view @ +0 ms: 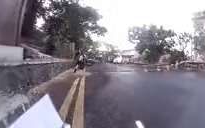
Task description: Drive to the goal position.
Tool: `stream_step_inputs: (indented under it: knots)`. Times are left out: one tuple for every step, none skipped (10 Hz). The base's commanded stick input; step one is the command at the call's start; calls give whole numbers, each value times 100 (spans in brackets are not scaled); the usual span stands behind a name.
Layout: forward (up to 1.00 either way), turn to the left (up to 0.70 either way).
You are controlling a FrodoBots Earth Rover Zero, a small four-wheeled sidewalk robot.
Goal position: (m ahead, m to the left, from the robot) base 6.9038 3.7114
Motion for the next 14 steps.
stream_step_inputs:
  knots:
    - [50,50]
    - [50,50]
    - [50,32]
    - [50,20]
    - [50,24]
    - [50,40]
    - [50,50]
    - [50,48]
    - [50,19]
    - [50,0]
    - [50,0]
    - [50,0]
    - [50,0]
    - [50,0]
